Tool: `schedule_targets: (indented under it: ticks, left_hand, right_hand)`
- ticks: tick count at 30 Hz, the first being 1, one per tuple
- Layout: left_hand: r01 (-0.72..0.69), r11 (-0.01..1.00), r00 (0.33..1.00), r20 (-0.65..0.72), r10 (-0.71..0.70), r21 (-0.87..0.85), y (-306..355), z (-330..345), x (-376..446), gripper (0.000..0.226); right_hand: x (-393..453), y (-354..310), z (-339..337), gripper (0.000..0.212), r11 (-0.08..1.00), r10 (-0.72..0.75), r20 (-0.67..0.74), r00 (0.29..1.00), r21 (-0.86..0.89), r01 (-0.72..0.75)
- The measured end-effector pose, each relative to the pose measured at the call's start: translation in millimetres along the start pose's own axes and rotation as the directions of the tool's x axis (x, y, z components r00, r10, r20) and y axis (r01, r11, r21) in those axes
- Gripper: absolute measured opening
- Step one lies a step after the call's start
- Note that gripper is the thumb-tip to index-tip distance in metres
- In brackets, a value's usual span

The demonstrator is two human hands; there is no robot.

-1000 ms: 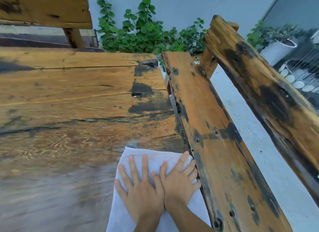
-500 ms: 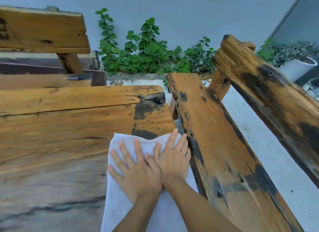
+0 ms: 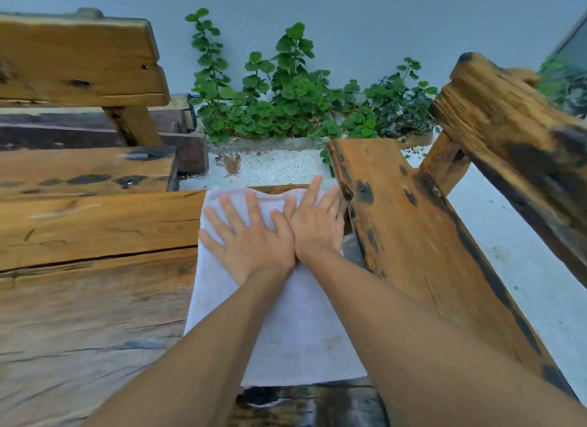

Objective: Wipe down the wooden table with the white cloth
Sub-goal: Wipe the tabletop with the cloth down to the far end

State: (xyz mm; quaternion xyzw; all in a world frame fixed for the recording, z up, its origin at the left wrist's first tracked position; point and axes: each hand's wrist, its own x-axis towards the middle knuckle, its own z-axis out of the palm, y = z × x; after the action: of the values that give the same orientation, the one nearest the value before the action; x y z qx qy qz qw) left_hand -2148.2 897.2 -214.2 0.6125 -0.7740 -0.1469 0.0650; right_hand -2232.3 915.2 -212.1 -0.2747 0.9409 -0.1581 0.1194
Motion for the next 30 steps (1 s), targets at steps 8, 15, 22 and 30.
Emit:
schedule_targets:
  ticks: [8, 15, 22, 30]
  left_hand:
    - [-0.037, 0.998, 0.999, 0.002, 0.037, 0.043, 19.2, 6.5, 42.4, 0.070]
    - [-0.191, 0.981, 0.981, 0.016, 0.192, -0.010, 3.2, -2.7, 22.8, 0.064]
    - [-0.184, 0.979, 0.983, -0.033, 0.182, -0.086, -42.9, -4.5, -43.1, 0.060]
    - [-0.202, 0.973, 0.979, -0.030, 0.200, -0.114, -112.4, -12.7, -141.6, 0.065]
  right_hand:
    - [38.3, -9.8, -4.5, 0.067, 0.997, -0.059, 0.010, 0.998, -0.051, 0.059]
    - [5.8, -2.6, -5.9, 0.070, 0.997, -0.065, 0.022, 0.998, -0.028, 0.066]
    - [-64.5, 7.5, 3.4, 0.079, 0.989, -0.071, 0.020, 0.997, -0.131, 0.074]
    - [-180.6, 27.3, 15.1, 0.088, 0.976, -0.039, 0.056, 0.998, -0.211, 0.050]
